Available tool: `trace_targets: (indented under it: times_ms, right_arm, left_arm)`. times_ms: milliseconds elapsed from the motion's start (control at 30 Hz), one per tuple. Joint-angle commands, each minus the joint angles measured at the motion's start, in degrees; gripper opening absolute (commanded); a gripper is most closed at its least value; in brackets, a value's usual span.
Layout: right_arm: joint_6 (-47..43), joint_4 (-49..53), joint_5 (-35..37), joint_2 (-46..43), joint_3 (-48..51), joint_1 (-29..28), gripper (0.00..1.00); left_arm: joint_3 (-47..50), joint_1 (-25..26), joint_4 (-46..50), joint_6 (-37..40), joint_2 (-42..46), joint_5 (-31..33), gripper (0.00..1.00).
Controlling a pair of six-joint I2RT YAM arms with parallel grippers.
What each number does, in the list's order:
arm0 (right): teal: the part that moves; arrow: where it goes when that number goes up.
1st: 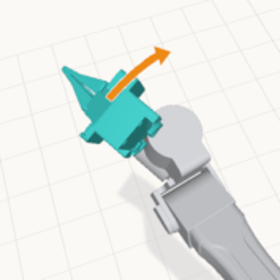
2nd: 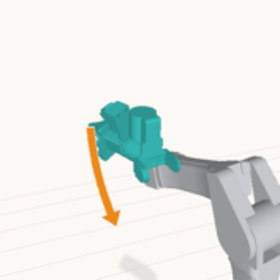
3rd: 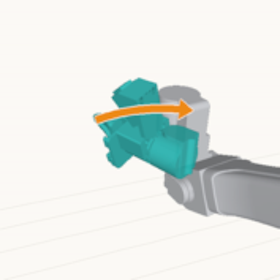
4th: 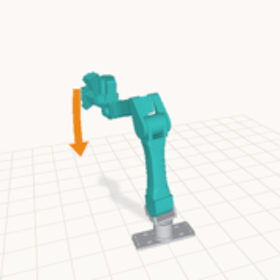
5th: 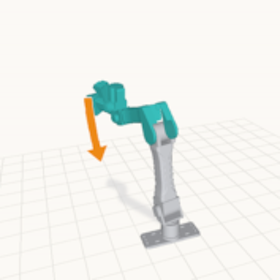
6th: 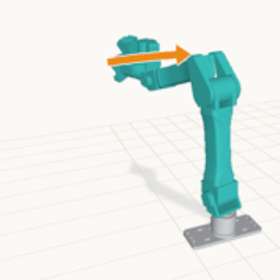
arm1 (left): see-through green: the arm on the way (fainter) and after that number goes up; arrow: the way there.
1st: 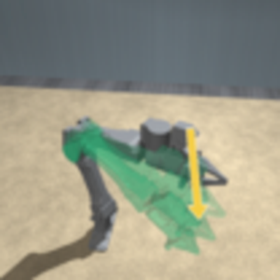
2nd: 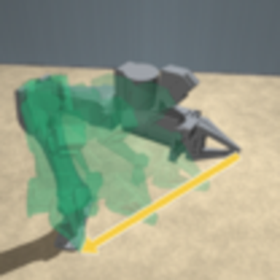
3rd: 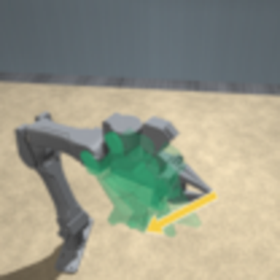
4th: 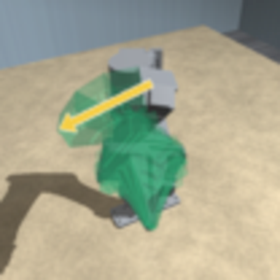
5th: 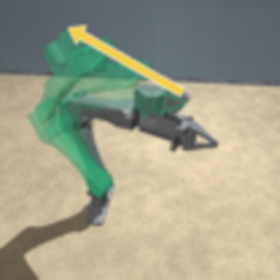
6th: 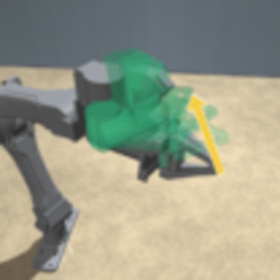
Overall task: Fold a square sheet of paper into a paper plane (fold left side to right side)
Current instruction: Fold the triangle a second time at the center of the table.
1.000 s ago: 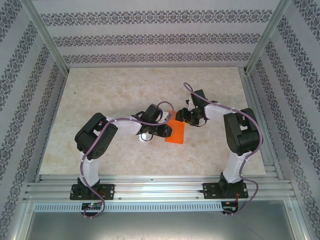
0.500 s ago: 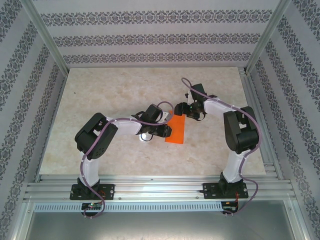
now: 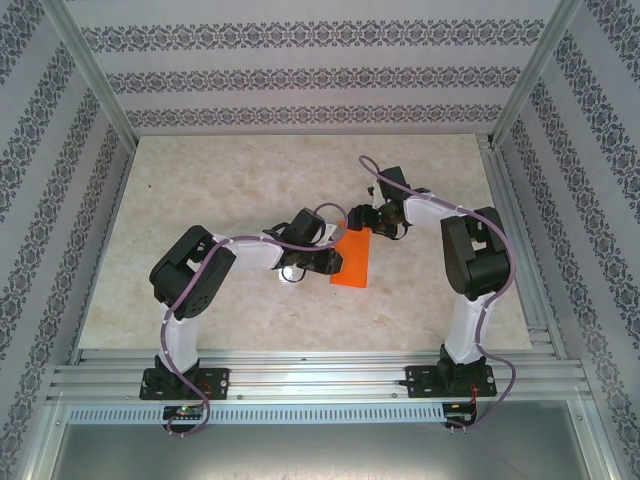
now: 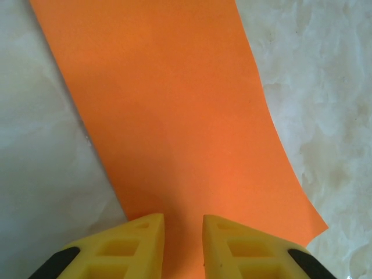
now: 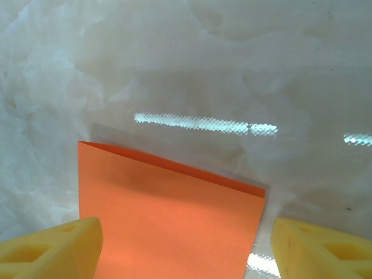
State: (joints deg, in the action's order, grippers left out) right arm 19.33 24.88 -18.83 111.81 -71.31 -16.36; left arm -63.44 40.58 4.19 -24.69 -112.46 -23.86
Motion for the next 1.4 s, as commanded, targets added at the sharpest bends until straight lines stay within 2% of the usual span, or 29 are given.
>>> trace_targets:
  times_ms: [0, 267, 500, 733, 1067, 1367]
  right_arm:
    - [-0.9, -2.6, -2.4, 1.2, -1.0, 0.0, 0.76]
    - [0.2, -4.9, -4.8, -1.3, 1.3, -0.6, 0.71]
    - [0.6, -4.3, -5.0, -3.9, 3.3, -0.6, 0.70]
    - [1.6, -4.9, -7.3, -7.8, 7.7, -0.6, 0.54]
    - [2.3, -6.3, -7.5, -9.8, 13.1, -0.9, 0.52]
    - [4.8, -7.9, -9.2, -12.7, 16.8, -0.9, 0.43]
  left_arm:
    - [-1.0, 0.2, 1.0, 0.6, -0.8, 0.6, 0.23]
    - [-1.0, 0.3, 1.0, 0.6, -0.8, 0.6, 0.23]
    - [-1.0, 0.3, 1.1, 0.7, -0.7, 0.7, 0.23]
    - [-0.9, 0.3, 1.1, 0.6, -0.8, 0.7, 0.23]
    - [-0.6, 0.3, 0.5, 0.6, -0.5, 0.4, 0.23]
    - [0.4, 0.3, -0.9, 0.6, 0.7, 0.4, 0.25]
